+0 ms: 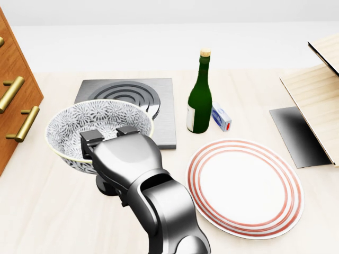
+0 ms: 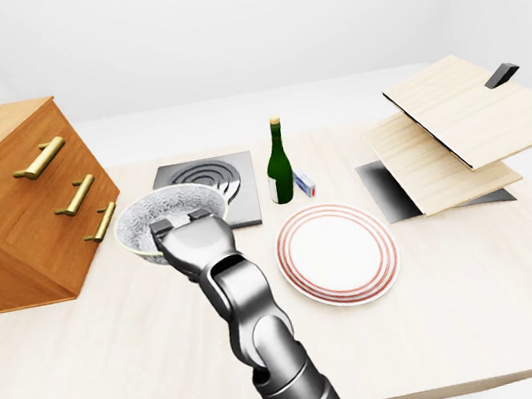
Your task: Pick up the akita bowl and put it on the plate.
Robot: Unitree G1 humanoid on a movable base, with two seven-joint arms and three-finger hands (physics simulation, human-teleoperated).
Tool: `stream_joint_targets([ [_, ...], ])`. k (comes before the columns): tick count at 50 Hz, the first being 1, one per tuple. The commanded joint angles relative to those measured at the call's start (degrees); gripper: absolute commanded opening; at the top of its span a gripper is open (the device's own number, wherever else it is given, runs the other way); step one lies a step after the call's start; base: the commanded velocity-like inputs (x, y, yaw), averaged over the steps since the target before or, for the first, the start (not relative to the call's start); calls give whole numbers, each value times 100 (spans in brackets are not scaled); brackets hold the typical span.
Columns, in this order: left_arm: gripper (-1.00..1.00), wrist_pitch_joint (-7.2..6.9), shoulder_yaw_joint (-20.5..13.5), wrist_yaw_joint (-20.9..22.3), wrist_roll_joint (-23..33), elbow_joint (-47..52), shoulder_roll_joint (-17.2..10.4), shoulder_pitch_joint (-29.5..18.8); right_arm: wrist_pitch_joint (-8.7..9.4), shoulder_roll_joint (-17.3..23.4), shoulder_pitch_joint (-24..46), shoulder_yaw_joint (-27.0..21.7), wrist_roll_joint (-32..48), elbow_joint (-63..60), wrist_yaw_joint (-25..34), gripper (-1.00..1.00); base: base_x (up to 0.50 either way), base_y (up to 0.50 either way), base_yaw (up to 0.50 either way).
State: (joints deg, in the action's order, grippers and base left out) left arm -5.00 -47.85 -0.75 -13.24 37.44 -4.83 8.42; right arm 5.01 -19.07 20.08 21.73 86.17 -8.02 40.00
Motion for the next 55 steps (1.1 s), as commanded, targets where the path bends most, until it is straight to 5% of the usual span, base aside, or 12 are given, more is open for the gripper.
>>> stream_joint_targets([
  [1,100,0,6,-4,4,-28,8,11,-1,98,-62,-82,115,-153,0,-100,0,0,0],
  [55,100,0,-37,0,-7,43,36,47,-1,917,-604,-522,-391,-858,0,-100,0,0,0],
])
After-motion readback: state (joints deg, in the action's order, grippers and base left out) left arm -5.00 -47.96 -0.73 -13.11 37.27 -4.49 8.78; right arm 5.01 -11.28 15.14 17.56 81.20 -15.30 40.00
